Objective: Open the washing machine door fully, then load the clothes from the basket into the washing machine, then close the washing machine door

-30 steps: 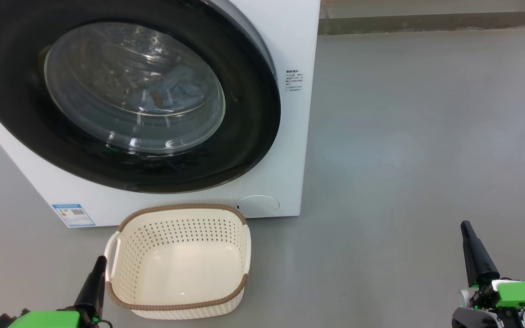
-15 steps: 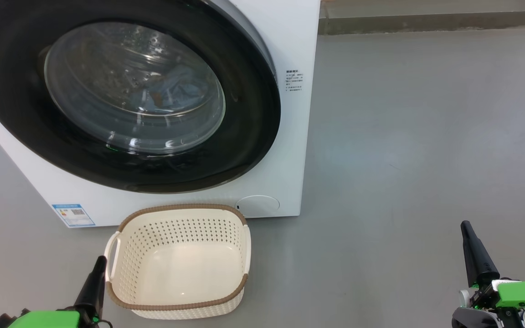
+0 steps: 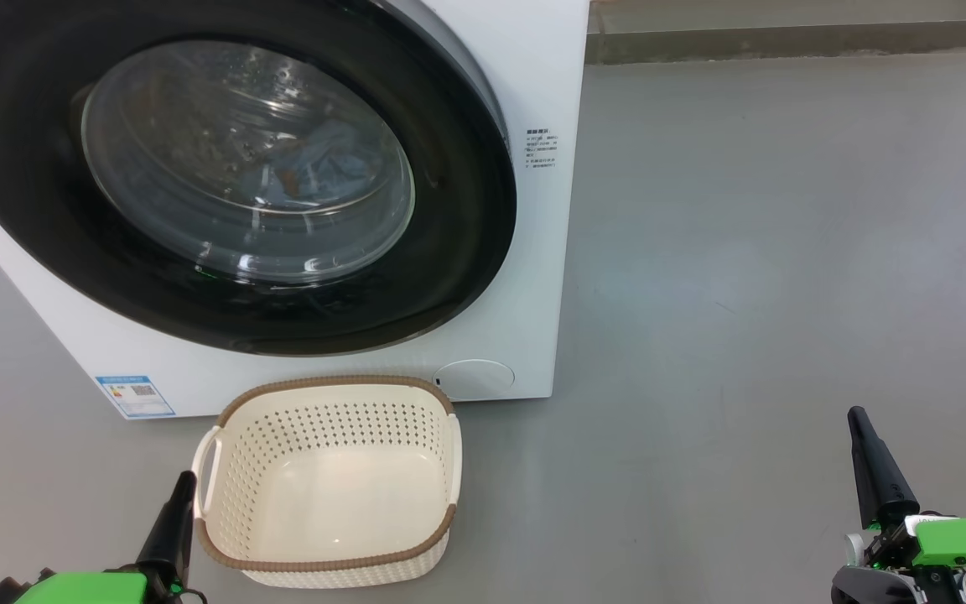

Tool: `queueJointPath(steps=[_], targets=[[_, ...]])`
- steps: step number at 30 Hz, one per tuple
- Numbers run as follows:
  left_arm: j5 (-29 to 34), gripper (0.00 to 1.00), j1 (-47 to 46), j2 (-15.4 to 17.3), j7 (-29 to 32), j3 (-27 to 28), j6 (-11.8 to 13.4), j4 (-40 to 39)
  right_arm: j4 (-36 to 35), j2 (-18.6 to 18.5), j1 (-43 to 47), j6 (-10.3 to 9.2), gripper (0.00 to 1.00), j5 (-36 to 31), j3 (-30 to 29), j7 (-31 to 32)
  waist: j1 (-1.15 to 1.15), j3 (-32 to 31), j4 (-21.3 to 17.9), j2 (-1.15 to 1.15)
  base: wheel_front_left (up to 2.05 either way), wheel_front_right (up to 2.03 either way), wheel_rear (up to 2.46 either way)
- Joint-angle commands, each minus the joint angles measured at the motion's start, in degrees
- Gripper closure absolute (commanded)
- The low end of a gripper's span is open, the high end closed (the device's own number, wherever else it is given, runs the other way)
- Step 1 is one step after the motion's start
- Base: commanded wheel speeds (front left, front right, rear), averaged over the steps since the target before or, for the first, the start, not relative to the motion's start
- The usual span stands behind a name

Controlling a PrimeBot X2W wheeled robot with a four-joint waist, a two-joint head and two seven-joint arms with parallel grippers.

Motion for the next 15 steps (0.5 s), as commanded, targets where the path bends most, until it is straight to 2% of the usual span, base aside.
queueJointPath(steps=[1, 15], targets=[[-0.4, 1.0, -2.8, 0.6, 0.3, 2.0, 0.0, -1.1, -1.8, -0.4, -1.7, 0.07, 1.0, 0.6, 1.0, 0.5, 0.0, 0.0, 0.0, 0.0, 0.0, 0.0, 0.0], [-0.4, 1.0, -2.8, 0.6, 0.3, 2.1, 0.0, -1.1, -1.8, -0.4, -1.7, 0.07, 1.0, 0.6, 1.0, 0.5, 0.0, 0.0, 0.0, 0.0, 0.0, 0.0, 0.0]])
